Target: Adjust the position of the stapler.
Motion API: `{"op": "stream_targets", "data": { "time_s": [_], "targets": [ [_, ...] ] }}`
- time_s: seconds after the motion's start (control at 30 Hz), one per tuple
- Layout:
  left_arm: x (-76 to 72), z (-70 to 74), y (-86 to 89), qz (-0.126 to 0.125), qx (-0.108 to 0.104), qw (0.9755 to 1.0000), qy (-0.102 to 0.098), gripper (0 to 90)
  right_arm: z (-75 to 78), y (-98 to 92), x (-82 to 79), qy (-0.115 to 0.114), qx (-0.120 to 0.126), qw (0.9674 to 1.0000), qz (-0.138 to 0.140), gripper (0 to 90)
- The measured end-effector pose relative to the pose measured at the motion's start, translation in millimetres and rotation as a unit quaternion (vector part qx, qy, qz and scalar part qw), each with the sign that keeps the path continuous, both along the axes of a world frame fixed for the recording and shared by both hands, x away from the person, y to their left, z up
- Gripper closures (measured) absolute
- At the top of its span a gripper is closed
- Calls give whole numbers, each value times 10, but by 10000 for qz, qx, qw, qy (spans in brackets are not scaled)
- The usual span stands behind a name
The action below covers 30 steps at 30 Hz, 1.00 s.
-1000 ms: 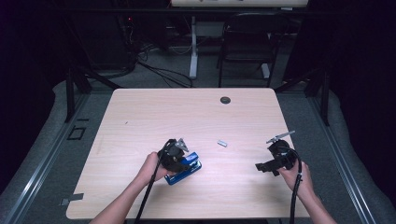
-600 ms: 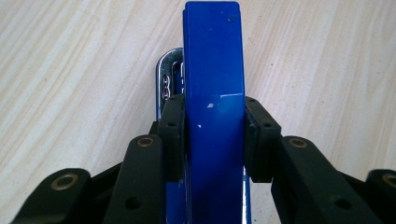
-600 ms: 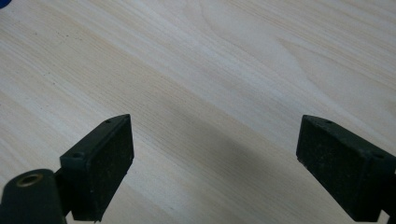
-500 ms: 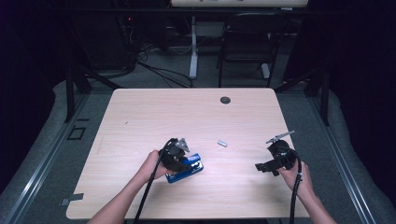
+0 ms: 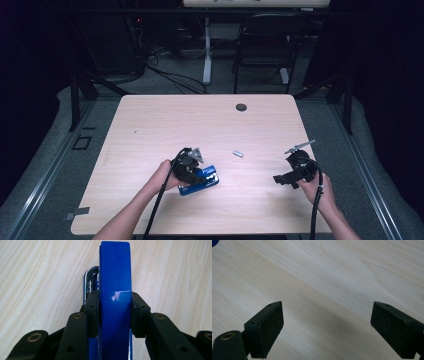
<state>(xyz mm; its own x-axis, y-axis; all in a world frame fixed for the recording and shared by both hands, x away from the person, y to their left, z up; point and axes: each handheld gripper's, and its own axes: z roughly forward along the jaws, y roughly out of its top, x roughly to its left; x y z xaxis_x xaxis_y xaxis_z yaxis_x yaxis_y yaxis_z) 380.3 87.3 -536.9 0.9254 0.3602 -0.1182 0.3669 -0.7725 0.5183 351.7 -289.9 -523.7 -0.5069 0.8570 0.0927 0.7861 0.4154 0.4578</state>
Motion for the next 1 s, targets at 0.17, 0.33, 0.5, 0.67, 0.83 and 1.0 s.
{"op": "stream_targets", "data": {
  "time_s": [0.17, 0.33, 0.5, 0.67, 0.83, 1.0],
  "targets": [
    [-21, 12, -34, 272, -44, 9996, 116, 547, 8, -12, -4, 3, -18, 10000, 9, 106],
    [-34, -21, -41, 306, 87, 9995, 60, 603, 10, -22, -2, 40, -115, 9999, 32, 107],
    [-44, -37, -50, 231, 198, 9995, -53, 641, 17, -18, -3, 53, -113, 9999, 51, 107],
    [-52, -30, -60, 18, 257, 9994, -232, 656, 4, -7, 2, 56, -49, 10000, 49, 107],
    [-32, -24, -47, -77, 215, 9995, -232, 661, -6, -1, 12, 74, -32, 10000, 44, 108],
    [-17, -28, -39, -272, 174, 9992, -220, 661, -23, 30, 42, 104, -9, 9999, 62, 108]
  ]
}}
